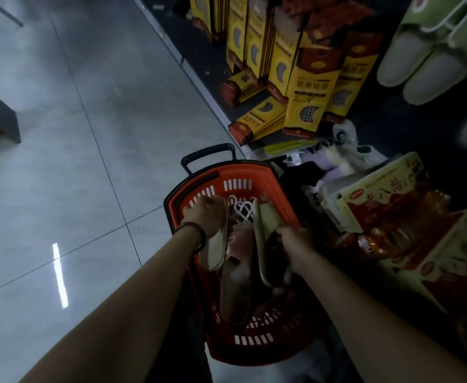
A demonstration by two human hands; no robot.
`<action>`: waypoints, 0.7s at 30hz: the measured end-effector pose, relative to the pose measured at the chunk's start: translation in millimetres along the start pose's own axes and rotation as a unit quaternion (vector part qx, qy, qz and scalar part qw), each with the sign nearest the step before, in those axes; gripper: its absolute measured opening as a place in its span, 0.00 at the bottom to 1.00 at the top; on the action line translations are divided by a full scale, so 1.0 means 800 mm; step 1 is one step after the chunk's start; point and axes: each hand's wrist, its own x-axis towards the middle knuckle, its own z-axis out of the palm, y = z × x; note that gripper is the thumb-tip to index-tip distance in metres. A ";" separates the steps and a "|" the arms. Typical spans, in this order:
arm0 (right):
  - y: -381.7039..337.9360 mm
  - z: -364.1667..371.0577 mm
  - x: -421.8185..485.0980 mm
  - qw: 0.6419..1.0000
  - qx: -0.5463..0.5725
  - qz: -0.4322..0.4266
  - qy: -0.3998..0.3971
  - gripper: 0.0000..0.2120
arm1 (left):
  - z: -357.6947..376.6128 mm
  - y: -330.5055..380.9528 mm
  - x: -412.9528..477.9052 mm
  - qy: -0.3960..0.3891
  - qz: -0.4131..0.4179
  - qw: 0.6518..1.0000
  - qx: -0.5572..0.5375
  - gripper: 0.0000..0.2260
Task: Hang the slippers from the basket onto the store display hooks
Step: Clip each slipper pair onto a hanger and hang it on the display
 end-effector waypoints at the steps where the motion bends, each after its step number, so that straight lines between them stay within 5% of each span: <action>1: 0.008 0.005 0.013 0.999 0.032 0.032 -0.007 0.32 | 0.000 -0.003 0.009 0.006 -0.025 1.000 -0.017 0.33; 3: -0.005 0.016 0.001 0.992 0.093 0.078 -0.035 0.35 | -0.001 0.001 0.018 0.008 -0.043 0.993 -0.106 0.33; 6: -0.041 0.022 -0.042 0.982 0.124 0.130 -0.050 0.12 | 0.002 0.008 0.034 -0.042 -0.139 0.919 -0.367 0.35; 9: -0.046 0.020 -0.040 0.976 0.137 0.159 -0.067 0.19 | 0.003 0.010 0.047 -0.101 -0.219 0.845 -0.476 0.32; 13: -0.044 0.023 -0.043 0.965 0.173 0.165 -0.107 0.13 | 0.005 0.006 0.046 -0.125 -0.220 0.821 -0.511 0.22; 18: -0.043 0.027 -0.061 0.953 0.219 0.121 -0.170 0.12 | 0.017 0.005 0.034 -0.057 -0.193 0.859 -0.471 0.08; 21: -0.046 0.032 -0.081 0.944 0.269 0.048 -0.186 0.09 | 0.026 0.006 0.026 0.009 -0.128 0.855 -0.502 0.15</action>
